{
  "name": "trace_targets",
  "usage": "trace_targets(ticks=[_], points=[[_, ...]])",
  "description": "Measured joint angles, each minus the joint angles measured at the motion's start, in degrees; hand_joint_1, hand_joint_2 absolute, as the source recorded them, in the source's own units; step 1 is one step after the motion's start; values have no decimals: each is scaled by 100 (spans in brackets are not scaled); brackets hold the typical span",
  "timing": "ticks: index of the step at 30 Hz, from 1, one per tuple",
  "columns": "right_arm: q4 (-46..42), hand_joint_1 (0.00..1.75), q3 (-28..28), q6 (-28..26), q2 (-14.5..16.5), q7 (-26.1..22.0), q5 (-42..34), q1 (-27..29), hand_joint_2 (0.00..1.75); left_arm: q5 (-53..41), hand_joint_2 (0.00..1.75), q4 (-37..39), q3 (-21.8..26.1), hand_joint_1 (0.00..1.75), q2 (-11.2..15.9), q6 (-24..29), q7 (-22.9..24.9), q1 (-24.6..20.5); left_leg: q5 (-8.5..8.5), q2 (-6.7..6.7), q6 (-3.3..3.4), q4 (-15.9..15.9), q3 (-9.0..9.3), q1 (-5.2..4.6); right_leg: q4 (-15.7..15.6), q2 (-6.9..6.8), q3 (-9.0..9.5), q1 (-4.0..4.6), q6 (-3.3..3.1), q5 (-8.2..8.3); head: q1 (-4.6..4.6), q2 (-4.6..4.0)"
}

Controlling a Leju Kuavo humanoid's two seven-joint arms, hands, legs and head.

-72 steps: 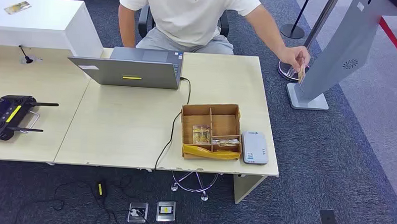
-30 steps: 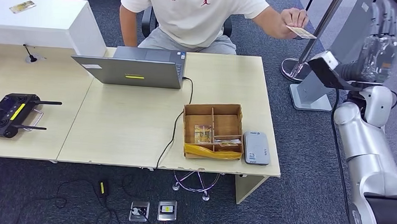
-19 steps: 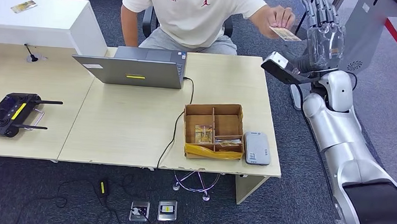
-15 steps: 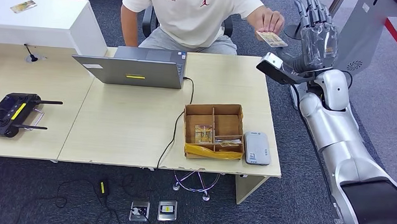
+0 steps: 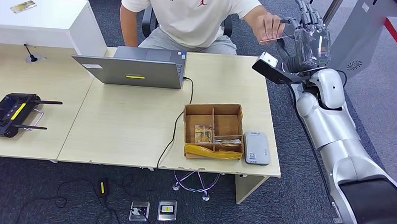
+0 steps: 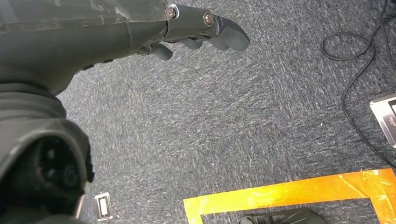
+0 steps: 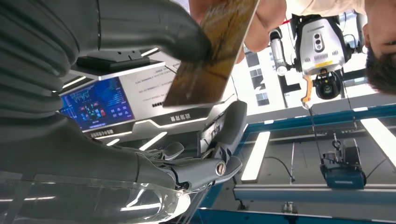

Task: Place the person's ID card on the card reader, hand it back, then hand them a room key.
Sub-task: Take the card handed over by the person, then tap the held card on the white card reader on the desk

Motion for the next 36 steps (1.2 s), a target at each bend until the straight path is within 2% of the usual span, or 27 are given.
trace_targets(ticks=[21, 28, 36], points=[[-69, 175, 81, 171, -136, 131, -160, 308, 175, 5, 0, 0, -21, 0, 0, 49, 0, 6, 0, 3, 0, 1, 3, 0, -1, 3, -1, 0, 0, 0, 1, 0], [-244, 175, 85, 582, -238, 164, -299, 577, 175, 96, 0, 0, -21, 0, 2, 46, 0, 7, -1, 5, 0, 1, 4, 0, -1, 4, -1, 0, 0, 0, 1, 0], [-831, 175, 135, 964, -476, 357, -466, 1243, 175, 249, 0, 0, -21, 0, 43, 49, 1, 18, -2, 8, -2, 1, 4, 1, -2, 9, -1, 0, 0, 0, 0, 0]])
